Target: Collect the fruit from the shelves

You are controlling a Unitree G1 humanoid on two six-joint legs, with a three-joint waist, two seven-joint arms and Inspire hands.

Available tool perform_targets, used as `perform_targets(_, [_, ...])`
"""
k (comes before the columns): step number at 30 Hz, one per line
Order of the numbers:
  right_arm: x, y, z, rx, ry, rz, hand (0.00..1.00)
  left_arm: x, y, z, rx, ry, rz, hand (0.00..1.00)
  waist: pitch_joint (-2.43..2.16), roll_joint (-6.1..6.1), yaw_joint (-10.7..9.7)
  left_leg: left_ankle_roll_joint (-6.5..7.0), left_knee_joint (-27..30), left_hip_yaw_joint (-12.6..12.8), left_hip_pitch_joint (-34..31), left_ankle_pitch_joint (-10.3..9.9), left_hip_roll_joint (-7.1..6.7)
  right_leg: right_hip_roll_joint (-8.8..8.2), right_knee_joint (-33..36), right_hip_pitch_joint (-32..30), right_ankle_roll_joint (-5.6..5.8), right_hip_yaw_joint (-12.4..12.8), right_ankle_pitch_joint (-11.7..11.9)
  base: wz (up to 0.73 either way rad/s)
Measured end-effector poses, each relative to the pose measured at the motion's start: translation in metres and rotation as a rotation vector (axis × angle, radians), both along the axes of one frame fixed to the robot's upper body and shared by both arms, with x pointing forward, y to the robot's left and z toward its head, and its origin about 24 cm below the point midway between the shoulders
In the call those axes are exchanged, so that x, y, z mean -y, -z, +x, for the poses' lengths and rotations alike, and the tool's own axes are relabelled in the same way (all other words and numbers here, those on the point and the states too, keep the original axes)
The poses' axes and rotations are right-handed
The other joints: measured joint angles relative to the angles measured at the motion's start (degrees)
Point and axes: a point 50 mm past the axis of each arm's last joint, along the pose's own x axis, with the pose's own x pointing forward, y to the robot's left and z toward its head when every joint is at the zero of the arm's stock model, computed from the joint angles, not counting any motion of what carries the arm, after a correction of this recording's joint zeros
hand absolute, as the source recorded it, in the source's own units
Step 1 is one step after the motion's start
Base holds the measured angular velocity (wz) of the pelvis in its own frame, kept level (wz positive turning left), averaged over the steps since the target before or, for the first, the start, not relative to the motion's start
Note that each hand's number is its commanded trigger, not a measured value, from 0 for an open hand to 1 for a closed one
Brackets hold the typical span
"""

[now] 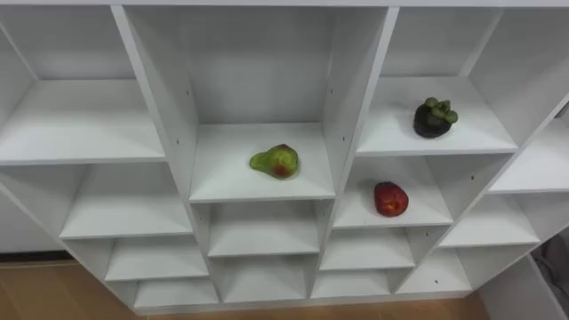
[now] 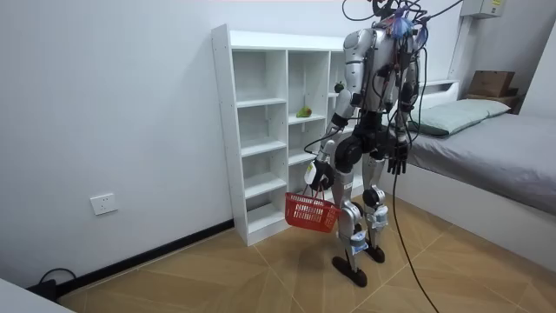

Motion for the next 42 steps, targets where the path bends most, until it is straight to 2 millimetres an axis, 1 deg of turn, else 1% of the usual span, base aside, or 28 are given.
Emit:
perform_targets(7, [0.0, 0.0, 0.0002, -0.001, -0.003, 0.002, 0.0, 0.0, 0.0, -0.0003, 0.0, -0.002, 0.0, 1.0, 0.05, -0.03, 0.0, 0.0, 0.4, 0.0, 0.1, 0.0, -0.08, -0.15, -0.1, 0.0, 0.0, -0.1, 0.0, 0.0])
perform_targets(9, [0.0002, -0.0001, 0.001, 0.001, -0.002, 0.002, 0.0, 0.0004, 0.0001, 0.0002, 0.0, 0.0, -0.001, 1.0, 0.09, 0.1, 0.0, 0.0, 0.3, 0.4, 0.2, 0.0, -0.08, -0.15, -0.1, -0.1, 0.01, 0.0, 0.0, 0.0])
perform_targets(11, [0.0002, 0.0, 0.0015, 0.003, 0.002, 0.001, 0.0, 0.0005, 0.0001, 0.0004, 0.0, 0.002, -0.002, 1.0, 0.19, 0.05, -0.1, 0.01, 0.3, 0.1, 0.2, 0.0, -0.06, -0.13, -0.1, -0.1, 0.01, 0.0, 0.0, 0.0])
perform_targets(19, [0.0009, -0.0002, 0.0032, 0.015, 0.002, -0.014, 0.0, 0.002, 0.0001, 0.002, 0.01, 0.018, 0.01, 1.0, 0.31, 0.56, -0.1, 0.04, 0.1, 0.1, 0.1, 0.0, 0.03, -0.01, 0.0, 0.0, -0.02, 0.0, 0.0, 0.0])
perform_targets(23, [0.001, -0.0006, 0.0067, 0.033, -0.001, -0.021, 0.0, 0.0014, -0.0005, 0.0037, 0.023, 0.019, 0.023, 1.0, 0.29, 0.76, -0.1, 0.04, -0.1, 0.1, 0.0, 0.0, 0.02, 0.01, 0.0, 0.0, 0.0, 0.0, 0.0, 0.0])
perform_targets(30, [0.0027, -0.0009, 0.0044, 0.048, 0.004, -0.058, 0.0, -0.0007, -0.0017, 0.0051, 0.053, 0.019, 0.077, 1.0, 0.13, 1.06, -0.2, 0.04, -0.1, 0.7, 0.1, 0.0, 0.03, 0.1, -0.1, 0.0, 0.01, 0.6, 0.0, -0.04])
perform_targets(31, [0.003, -0.0009, 0.0039, 0.049, 0.007, -0.064, 0.0, -0.0009, -0.0019, 0.0056, 0.059, 0.019, 0.084, 1.0, 0.04, 1.21, -0.2, 0.04, -0.2, 0.7, 0.2, 0.0, 0.03, 0.12, -0.1, 0.0, 0.01, 0.7, 0.0, 0.0])
perform_targets(35, [0.0039, -0.0011, 0.0, 0.06, 0.046, -0.087, 0.0, -0.0006, -0.002, 0.0056, 0.073, 0.02, 0.095, 1.0, 0.05, 1.2, -0.2, 0.04, -0.2, 0.7, 0.5, 0.0, 0.02, 0.11, -0.1, 0.2, 0.01, 0.6, 0.0, 0.0])
perform_targets(36, [0.0043, -0.0012, 0.0003, 0.071, 0.052, -0.096, 0.0, -0.0003, -0.002, 0.0052, 0.077, 0.021, 0.096, 1.0, 0.17, 1.06, -0.2, 0.04, -0.2, 0.7, 0.5, 0.0, 0.02, 0.1, 0.0, 0.2, 0.01, 0.7, 0.0, 0.0])
perform_targets(42, [0.006, -0.0021, 0.0038, 0.127, 0.152, -0.136, 0.0, 0.0015, -0.0015, 0.0044, 0.077, 0.019, 0.09, 1.0, 0.3, 0.9, -0.2, 0.04, -0.2, 0.8, 0.5, 0.0, 0.07, 0.12, 0.0, 0.1, 0.01, 0.7, 0.0, 0.0])
